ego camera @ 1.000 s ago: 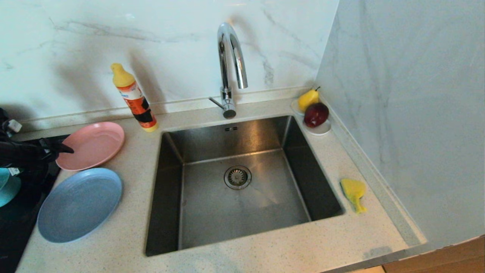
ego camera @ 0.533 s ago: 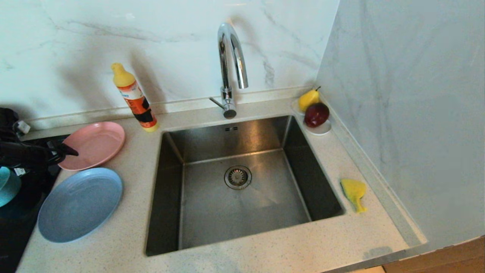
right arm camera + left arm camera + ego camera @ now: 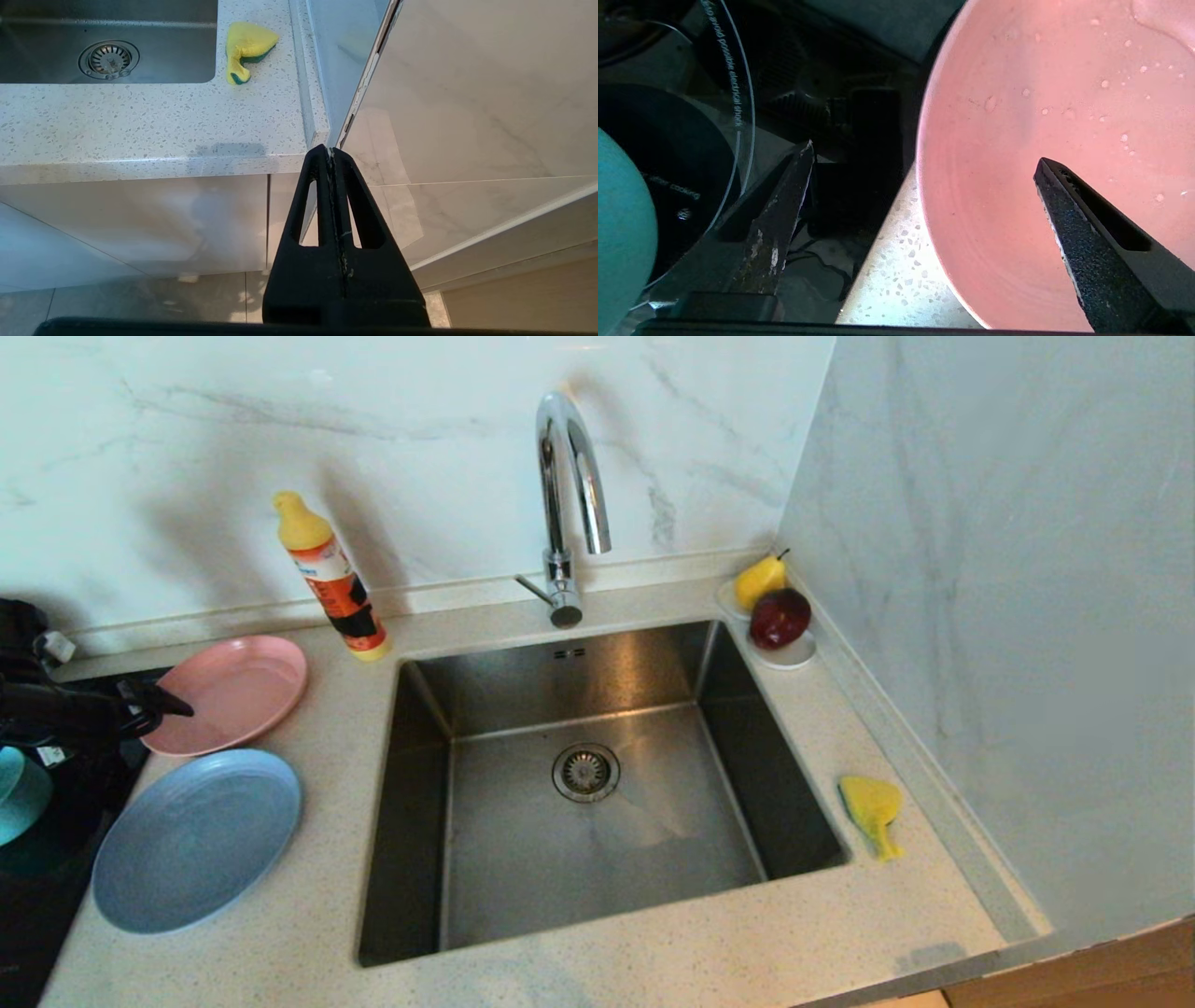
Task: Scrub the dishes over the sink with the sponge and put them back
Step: Place the plate on the plate
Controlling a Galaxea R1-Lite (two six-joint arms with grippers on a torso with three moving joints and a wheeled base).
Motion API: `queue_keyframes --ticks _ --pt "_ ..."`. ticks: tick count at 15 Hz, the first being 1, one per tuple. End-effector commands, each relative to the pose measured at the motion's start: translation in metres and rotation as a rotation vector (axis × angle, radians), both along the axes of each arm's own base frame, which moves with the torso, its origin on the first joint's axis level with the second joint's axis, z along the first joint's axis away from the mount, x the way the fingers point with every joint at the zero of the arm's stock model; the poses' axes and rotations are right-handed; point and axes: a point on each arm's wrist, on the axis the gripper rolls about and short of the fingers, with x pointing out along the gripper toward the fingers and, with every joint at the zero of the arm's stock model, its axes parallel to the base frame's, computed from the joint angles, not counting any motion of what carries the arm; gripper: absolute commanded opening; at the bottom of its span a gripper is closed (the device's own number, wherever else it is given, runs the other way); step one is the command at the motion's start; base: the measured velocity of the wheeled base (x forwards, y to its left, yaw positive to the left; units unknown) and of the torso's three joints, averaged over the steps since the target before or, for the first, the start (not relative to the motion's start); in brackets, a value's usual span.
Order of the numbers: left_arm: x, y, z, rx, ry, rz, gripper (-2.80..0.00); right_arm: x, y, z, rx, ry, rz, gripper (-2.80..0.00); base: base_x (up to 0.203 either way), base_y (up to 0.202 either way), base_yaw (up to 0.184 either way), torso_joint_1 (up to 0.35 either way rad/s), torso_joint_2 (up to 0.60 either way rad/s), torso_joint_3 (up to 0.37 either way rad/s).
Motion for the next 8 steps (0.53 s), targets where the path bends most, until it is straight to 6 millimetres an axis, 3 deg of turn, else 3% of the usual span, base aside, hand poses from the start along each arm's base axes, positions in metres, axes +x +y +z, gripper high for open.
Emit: queue_keyframes --ticks 1,8 --pt "0.001 0.0008 -0.004 -0.007 0.01 0.0 -2.8 0.0 0.0 0.0 -0.001 0.0 0.001 -2.8 0.0 0.0 0.0 0.0 0.0 0.0" --pt "0.0024 0.0017 -0.0049 -0.007 0.007 0.002 -2.8 0.0 0.0 0.0 -0.001 0.0 0.001 -2.8 0.0 0.0 0.0 0.0 0.0 0.0"
